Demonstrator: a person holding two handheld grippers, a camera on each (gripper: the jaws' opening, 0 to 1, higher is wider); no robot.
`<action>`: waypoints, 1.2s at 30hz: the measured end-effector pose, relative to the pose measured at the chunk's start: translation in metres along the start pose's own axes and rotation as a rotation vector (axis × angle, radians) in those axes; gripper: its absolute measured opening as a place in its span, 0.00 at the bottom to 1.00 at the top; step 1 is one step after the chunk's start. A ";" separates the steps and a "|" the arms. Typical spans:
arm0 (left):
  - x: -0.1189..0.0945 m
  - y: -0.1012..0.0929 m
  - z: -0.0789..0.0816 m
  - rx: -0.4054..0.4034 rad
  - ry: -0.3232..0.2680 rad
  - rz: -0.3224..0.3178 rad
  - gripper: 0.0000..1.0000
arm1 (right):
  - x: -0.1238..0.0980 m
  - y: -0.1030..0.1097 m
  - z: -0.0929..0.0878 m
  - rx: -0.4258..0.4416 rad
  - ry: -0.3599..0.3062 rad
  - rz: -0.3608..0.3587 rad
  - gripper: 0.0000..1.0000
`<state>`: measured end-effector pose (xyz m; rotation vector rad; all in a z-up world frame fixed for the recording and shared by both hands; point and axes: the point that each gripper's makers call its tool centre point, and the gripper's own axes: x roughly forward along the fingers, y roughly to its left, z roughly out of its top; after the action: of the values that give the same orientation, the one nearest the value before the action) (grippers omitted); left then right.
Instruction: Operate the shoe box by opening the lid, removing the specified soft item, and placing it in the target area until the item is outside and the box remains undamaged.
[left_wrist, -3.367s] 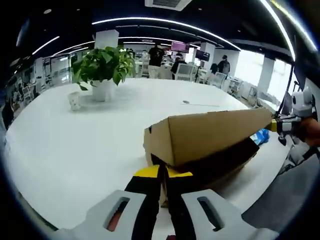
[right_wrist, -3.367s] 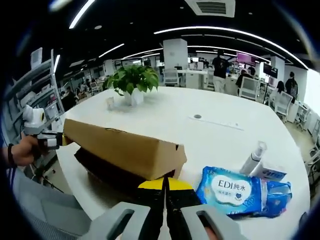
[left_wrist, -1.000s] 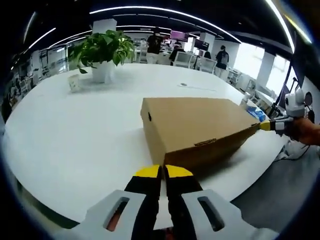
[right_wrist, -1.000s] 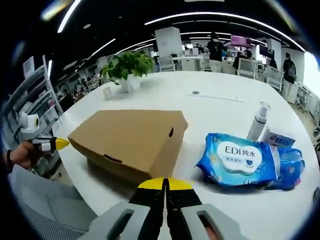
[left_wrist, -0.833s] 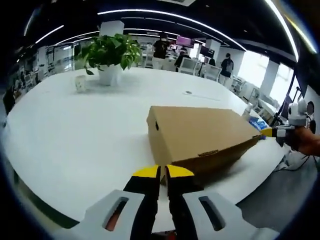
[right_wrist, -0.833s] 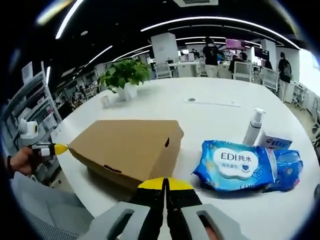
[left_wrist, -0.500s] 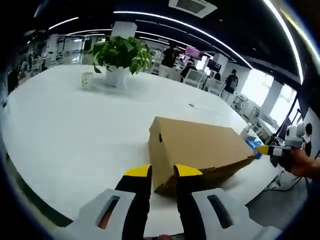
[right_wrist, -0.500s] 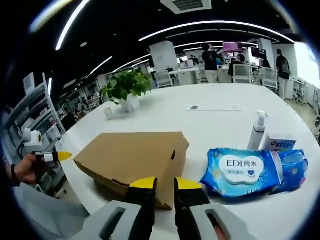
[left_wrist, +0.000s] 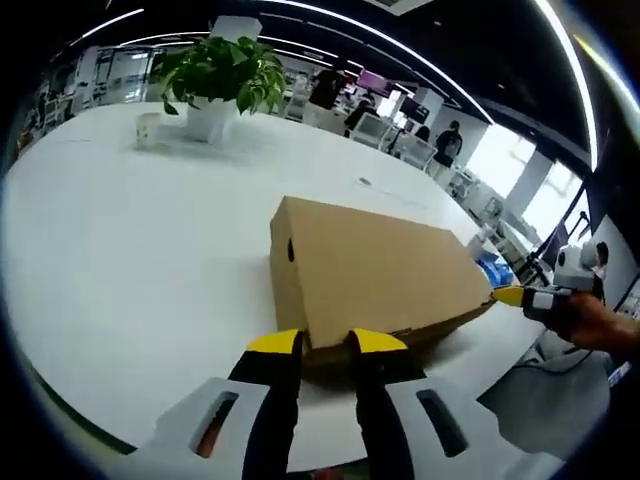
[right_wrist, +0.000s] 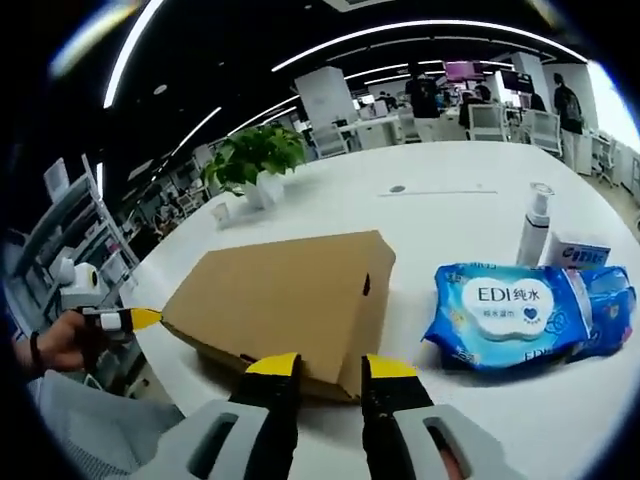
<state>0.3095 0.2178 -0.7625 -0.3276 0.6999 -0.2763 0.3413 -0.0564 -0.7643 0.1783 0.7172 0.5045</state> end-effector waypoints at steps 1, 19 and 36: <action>0.000 0.000 0.000 0.003 0.004 -0.002 0.18 | 0.000 0.000 0.000 0.002 0.000 0.002 0.18; 0.021 -0.011 0.016 0.052 0.018 0.002 0.19 | 0.009 -0.011 0.013 -0.018 -0.006 -0.017 0.17; 0.060 -0.035 0.040 0.086 0.017 -0.002 0.19 | 0.014 -0.049 0.035 -0.030 -0.021 -0.074 0.17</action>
<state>0.3757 0.1726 -0.7553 -0.2439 0.7022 -0.3108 0.3921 -0.0916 -0.7625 0.1281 0.6924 0.4423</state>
